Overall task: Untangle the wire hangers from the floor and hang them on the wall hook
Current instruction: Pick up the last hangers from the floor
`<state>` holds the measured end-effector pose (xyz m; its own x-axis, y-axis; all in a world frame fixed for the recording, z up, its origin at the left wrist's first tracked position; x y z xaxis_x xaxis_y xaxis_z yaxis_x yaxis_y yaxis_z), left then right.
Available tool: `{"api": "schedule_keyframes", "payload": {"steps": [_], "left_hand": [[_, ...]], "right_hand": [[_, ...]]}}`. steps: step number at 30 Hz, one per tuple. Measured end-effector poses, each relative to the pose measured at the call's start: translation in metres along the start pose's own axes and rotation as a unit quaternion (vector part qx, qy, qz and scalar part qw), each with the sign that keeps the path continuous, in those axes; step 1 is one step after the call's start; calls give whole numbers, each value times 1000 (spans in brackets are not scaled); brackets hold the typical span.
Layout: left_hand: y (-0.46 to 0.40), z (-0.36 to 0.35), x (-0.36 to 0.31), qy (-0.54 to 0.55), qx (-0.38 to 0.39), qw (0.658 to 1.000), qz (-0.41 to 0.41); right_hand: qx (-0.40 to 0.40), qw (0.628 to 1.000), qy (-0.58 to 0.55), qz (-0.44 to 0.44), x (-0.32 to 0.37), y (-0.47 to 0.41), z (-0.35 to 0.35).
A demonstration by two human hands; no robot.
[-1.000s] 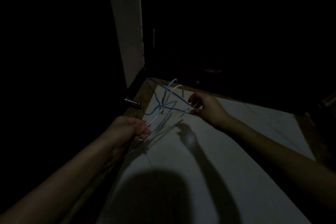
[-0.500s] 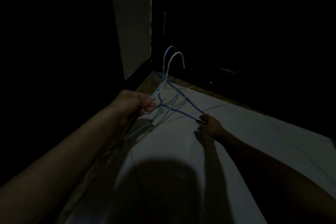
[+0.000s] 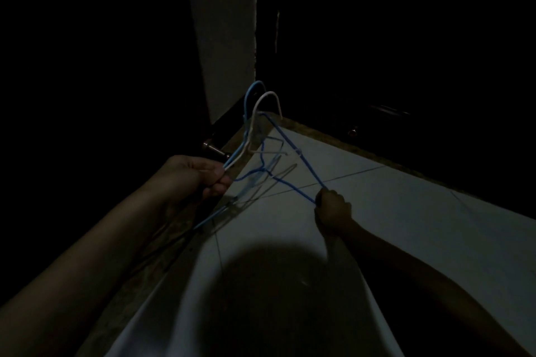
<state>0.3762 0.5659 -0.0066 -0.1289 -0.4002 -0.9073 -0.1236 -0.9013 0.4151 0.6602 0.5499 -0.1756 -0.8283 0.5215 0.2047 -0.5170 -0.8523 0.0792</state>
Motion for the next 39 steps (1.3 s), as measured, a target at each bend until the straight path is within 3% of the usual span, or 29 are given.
{"api": "schedule_keyframes", "payload": {"steps": [3,8,12,15,22,26,28,39], "left_hand": [[4,4,-3,30,-2,1000,8],[9,19,-13,73,-4,997,1],[16,27,-15,62,-9,998,10],[27,27,-20,53,-5,998,23],[53,25,-40,125,-3,992,9],[67,27,-50,153,-9,988,-3],[72,30,-57,188,-5,982,-5],[90,39,-93,182,17,980,-82]], "right_hand": [[58,997,-21,47,4,10,-3],[60,992,-65,86,2,29,14],[122,990,-64,32,1,43,51],[157,974,-157,-33,5,62,81],[193,896,-376,-133,35,149,123],[234,789,-529,-208,58,198,115],[233,754,-570,-229,69,204,114],[163,684,-678,-215,93,214,149]]}}
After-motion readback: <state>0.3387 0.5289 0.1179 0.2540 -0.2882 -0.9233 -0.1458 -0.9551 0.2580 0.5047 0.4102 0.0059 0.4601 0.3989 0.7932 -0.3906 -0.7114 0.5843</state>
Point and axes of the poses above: each hand's wrist, its own y-axis away from the middle knuckle, its own z-axis out of the back of the hand, x = y × z, the point moved 7 cm from there along -y, towards the middle knuckle, and after that the axes turned 6 degrees about -x, right-handed, at the moved point
